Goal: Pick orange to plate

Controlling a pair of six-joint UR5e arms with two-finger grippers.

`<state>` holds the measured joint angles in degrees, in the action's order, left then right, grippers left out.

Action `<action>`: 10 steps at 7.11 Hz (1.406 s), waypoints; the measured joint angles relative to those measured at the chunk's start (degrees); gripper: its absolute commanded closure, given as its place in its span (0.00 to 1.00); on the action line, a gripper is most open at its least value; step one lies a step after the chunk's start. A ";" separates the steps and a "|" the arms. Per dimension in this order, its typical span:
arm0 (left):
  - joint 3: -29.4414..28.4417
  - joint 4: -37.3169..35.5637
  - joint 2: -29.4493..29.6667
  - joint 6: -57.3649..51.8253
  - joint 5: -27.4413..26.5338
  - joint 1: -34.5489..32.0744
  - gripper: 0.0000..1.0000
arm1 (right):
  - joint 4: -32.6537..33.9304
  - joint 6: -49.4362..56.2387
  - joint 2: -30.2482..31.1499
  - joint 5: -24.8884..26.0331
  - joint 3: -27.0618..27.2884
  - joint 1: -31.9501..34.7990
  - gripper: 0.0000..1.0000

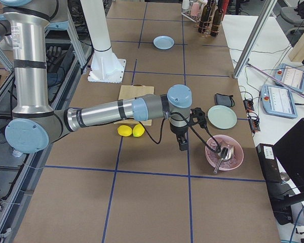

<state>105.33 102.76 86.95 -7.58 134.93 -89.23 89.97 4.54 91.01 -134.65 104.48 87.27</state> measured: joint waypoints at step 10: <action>-5.55 50.08 -4.56 72.70 -31.32 45.28 0.47 | -3.58 -0.41 1.99 -2.63 -0.16 0.08 0.00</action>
<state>99.78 152.84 82.39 65.12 103.61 -43.95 86.40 4.13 93.00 -137.28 104.32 87.36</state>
